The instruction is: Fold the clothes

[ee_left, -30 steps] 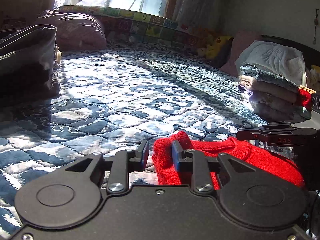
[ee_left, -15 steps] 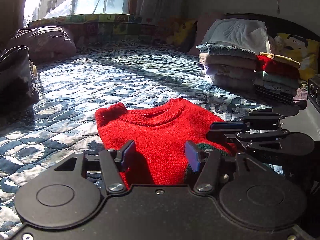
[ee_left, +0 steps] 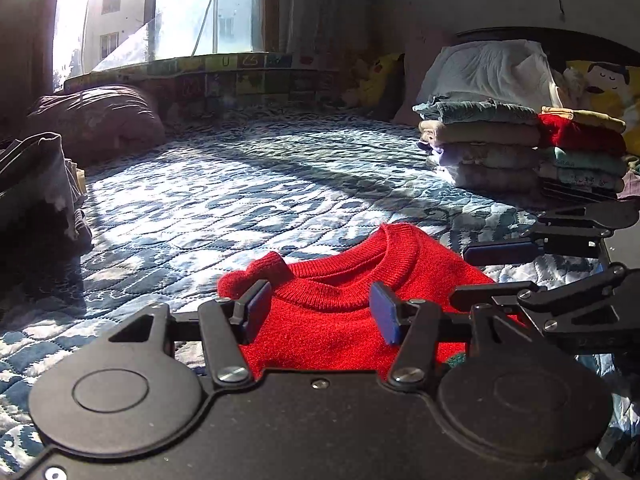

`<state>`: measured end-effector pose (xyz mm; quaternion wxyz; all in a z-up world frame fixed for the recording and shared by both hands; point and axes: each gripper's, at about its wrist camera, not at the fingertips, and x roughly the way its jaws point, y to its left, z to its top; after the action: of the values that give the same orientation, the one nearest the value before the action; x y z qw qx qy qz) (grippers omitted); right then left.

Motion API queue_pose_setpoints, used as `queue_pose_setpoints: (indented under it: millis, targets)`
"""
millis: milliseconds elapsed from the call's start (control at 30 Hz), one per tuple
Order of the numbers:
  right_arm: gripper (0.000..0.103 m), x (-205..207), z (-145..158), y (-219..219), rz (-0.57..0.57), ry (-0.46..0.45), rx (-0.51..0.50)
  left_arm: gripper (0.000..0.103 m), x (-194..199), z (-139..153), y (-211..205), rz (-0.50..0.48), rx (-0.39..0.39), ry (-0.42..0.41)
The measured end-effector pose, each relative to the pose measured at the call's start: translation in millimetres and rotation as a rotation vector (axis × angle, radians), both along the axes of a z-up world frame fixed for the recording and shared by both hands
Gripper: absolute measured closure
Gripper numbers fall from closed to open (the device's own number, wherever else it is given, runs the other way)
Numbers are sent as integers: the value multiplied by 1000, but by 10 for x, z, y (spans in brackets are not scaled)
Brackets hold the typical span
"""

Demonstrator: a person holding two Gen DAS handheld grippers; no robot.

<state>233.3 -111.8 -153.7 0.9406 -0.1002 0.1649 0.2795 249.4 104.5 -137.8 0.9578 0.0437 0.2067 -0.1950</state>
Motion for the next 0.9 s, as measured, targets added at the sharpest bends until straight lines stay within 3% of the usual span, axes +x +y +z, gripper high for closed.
queue_pose_setpoints:
  millis: [100, 267, 467, 600, 767, 900]
  targets:
    - [67, 272, -38, -88, -27, 56, 28, 49, 121, -15, 14, 11, -29, 11]
    - [67, 571, -123, -60, 22, 90, 57, 49, 249, -91, -24, 17, -23, 49]
    - [65, 741, -258, -15, 56, 174, 42, 48, 417, -258, -4, 61, -2, 153]
    - [65, 759, -293, -55, 51, 204, 70, 47, 464, -285, -2, 59, -3, 177]
    - [65, 622, -231, -33, 33, 122, 42, 47, 403, -260, -54, 52, 38, 141]
    - [66, 313, 3, -238, 5, 58, 115, 51, 51, -8, -42, 67, 67, 50]
